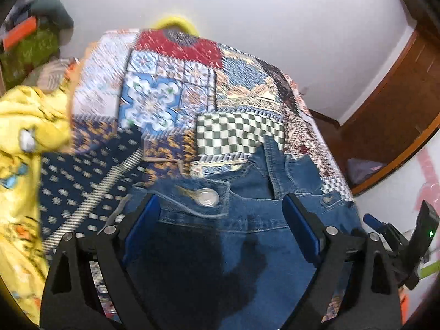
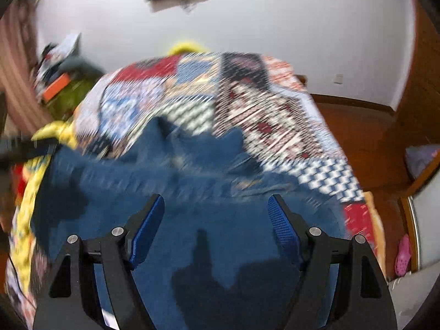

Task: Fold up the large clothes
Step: 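Lay the hem down over the collar and open both tools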

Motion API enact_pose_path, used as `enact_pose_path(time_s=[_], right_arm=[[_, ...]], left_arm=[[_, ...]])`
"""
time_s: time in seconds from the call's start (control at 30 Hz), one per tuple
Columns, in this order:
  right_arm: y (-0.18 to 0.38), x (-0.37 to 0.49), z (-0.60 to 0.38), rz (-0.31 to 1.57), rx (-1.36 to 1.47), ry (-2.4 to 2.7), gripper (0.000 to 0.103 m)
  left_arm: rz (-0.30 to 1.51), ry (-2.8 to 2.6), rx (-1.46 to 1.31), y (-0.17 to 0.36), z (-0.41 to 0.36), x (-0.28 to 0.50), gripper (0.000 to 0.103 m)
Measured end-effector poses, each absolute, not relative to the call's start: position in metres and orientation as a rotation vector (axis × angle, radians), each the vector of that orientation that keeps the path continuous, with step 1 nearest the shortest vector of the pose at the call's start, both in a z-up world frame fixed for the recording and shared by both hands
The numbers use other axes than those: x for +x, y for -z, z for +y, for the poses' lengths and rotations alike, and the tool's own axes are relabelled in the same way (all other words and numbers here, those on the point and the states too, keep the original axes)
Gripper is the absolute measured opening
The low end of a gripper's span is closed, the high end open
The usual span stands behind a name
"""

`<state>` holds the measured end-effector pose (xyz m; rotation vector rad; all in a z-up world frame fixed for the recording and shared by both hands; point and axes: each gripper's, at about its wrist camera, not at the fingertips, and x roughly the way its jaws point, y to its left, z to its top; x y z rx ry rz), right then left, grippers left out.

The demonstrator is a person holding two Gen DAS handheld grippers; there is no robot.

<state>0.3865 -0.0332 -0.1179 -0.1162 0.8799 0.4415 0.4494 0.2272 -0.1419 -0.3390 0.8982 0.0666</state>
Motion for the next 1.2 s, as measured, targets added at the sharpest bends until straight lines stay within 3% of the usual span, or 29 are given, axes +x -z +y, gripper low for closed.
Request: enact_pose_path(time_s=[0.07,0.37,0.5,0.6,1.07,1.2], right_arm=[[0.129,0.374,-0.019,0.894,-0.154,-0.485,0.075],[0.169,0.352,0.003,0.965,-0.258,-0.539,0.075],[0.177,0.355,-0.018,1.001,-0.197,-0.526,0.083],[0.175,0.360,-0.049,1.026,-0.155,-0.456,0.084],[0.148,0.346,-0.136,0.991,-0.127,-0.245,0.084],[0.154,0.338,-0.154,1.029,-0.094,-0.219,0.084]], left_arm=[[0.872,-0.127,-0.247,0.135,0.226,0.441,0.097],[0.918,-0.019,-0.064,0.165,0.177,0.403,0.097],[0.965,0.081,-0.047,0.199,0.134,0.402,0.097],[1.030,0.044,-0.023,0.231,0.118,0.406,0.097],[0.985,-0.152,-0.054,0.233,0.159,0.350,0.100],[0.987,-0.267,-0.190,0.236,0.194,0.322,0.103]])
